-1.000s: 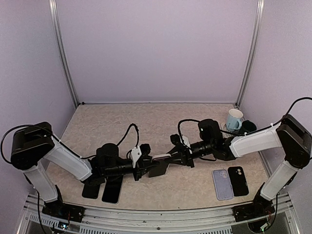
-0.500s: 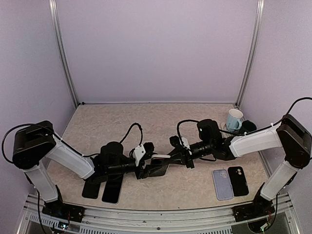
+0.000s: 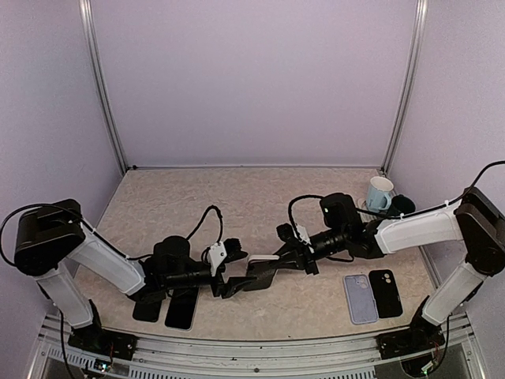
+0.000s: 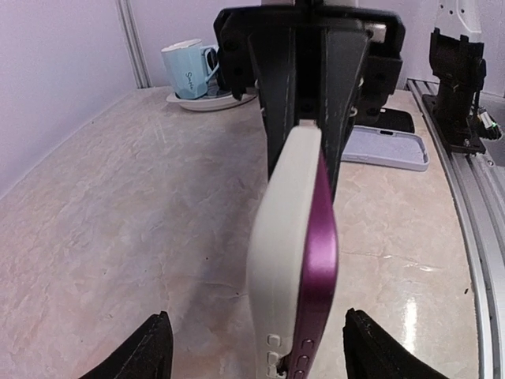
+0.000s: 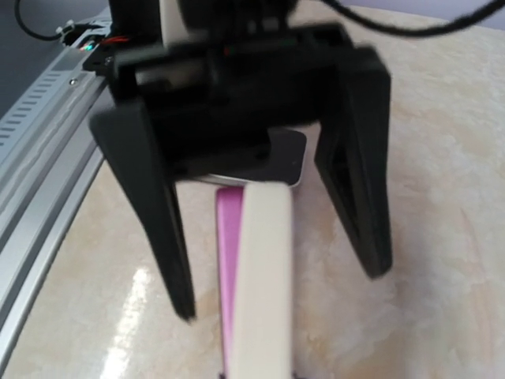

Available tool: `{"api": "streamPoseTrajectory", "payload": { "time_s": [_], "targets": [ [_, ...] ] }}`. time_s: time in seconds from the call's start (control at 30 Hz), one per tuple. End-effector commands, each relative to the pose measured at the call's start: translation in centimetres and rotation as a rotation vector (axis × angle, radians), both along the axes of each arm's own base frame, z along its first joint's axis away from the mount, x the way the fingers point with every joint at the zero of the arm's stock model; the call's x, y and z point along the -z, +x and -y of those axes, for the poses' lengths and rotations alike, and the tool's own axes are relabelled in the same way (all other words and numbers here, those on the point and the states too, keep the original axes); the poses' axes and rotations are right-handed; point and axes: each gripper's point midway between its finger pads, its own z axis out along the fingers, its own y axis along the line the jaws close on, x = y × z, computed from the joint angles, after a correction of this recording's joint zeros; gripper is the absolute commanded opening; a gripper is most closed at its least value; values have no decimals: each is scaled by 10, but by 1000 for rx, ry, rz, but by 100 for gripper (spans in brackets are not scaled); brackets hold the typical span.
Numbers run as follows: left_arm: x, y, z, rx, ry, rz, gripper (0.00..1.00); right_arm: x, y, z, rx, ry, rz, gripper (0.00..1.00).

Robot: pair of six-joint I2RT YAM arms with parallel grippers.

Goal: Put the phone into the phone case

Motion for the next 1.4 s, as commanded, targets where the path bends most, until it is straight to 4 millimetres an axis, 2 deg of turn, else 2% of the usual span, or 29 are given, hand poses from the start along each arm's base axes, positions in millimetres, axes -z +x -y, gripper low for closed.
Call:
{"api": "streamPoseTrajectory", "payload": {
  "time_s": [0.0,0.07,0.13,0.27,0.3,0.4,0.53,0.63,0.67,0.8,1.0,1.03,1.17,1.2,1.27,1.37],
  "targets": [
    [-40,-15,1,62,-77,64,73,-16,-3,1,-36,13,38,0],
    [-48,-19,0,80,-79,72,70,-18,-2,1,-39,8,40,0],
    [-54,-21,2,92,-75,78,63,-18,-2,1,-39,5,43,0],
    [-47,-20,4,94,-37,73,42,-20,-1,1,-35,6,56,0],
    [-46,-17,4,77,-31,74,40,-20,-1,1,-36,6,58,0],
    [-39,-12,6,60,-6,68,39,-21,-1,1,-37,6,62,0],
    [-40,-15,11,78,-12,64,39,-20,-1,1,-39,2,65,0],
    [-45,-9,16,59,-27,55,34,-19,0,1,-40,-5,61,0],
    [-45,-9,18,63,-28,54,30,-18,1,1,-39,-9,59,0],
    [-46,-9,27,80,-34,47,2,-17,2,-1,-42,-14,61,0],
    [-43,-9,27,64,-28,41,0,-15,3,-1,-39,-23,61,0],
    [-43,-8,26,54,-30,39,0,-13,5,-2,-30,-27,52,5],
    [-38,-4,23,29,-25,44,0,-2,7,-2,-1,-38,21,47],
    [-37,-5,22,30,-25,45,0,1,7,-1,4,-34,18,53],
    [-36,-5,21,30,-25,46,0,10,8,0,18,-40,10,57],
    [-37,-5,21,28,-28,49,0,19,9,-2,20,-35,-25,56]
  ]
}}
